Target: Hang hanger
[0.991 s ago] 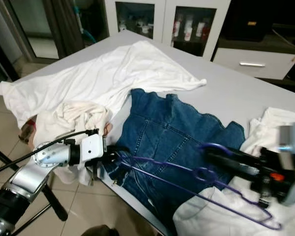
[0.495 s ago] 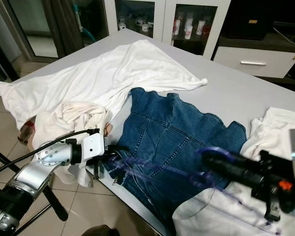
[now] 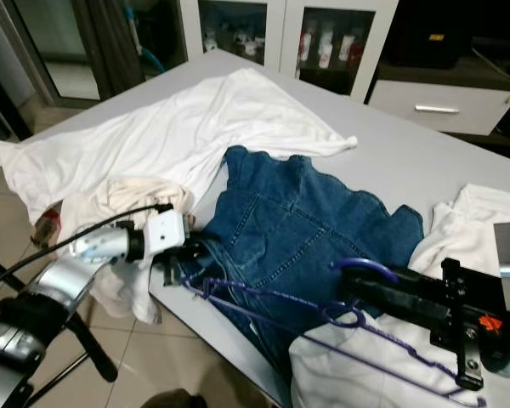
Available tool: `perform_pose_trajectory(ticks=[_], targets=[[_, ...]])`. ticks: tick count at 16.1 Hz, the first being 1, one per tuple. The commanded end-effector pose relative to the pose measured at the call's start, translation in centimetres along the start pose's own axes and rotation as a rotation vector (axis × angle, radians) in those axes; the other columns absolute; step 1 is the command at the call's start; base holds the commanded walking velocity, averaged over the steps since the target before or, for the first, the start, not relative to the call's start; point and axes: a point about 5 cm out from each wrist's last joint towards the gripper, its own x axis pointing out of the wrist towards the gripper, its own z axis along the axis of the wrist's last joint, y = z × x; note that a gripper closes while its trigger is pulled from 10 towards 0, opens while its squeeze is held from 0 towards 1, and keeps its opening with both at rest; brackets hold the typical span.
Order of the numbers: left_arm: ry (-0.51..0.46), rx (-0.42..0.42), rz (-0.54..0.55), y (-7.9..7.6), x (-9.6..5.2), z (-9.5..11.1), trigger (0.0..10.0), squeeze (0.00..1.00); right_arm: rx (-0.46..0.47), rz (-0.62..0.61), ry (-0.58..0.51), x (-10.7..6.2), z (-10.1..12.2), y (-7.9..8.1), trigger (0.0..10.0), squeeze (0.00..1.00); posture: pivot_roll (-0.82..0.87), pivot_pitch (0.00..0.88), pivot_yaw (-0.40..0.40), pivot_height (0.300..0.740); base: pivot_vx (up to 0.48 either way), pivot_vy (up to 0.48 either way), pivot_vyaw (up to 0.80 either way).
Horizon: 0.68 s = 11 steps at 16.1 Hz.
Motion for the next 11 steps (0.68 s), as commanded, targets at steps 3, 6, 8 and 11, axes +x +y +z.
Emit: perform_pose_trajectory(ticks=[3, 6, 8, 11], targets=[[-0.021, 0.037, 0.005, 0.8, 0.5, 0.8, 1.2, 0.00, -0.016, 0.019, 0.070, 1.8, -0.8, 0.7, 10.0, 0.00, -0.11, 0.049, 0.037, 0.740, 0.000, 0.000, 0.00], [-0.034, 0.070, -0.014, 0.9, 0.6, 1.2, 1.8, 0.00, -0.034, -0.013, 0.117, 2.3, -1.2, 0.3, 10.0, 0.00, -0.11, 0.052, 0.040, 0.740, 0.000, 0.000, 0.00], [-0.041, 0.089, -0.016, 1.2, 0.3, 1.5, 2.2, 0.00, -0.074, -0.078, 0.157, 2.3, -1.2, -0.6, 10.0, 0.00, -0.10, 0.053, 0.040, 0.740, 0.000, 0.000, 0.00], [-0.043, 0.097, -0.020, 1.2, 0.0, 1.4, 2.3, 0.00, -0.111, -0.216, 0.202, 1.5, -1.3, -2.7, 10.0, 0.00, -0.10, 0.052, 0.041, 0.740, 0.000, 0.000, 0.00]])
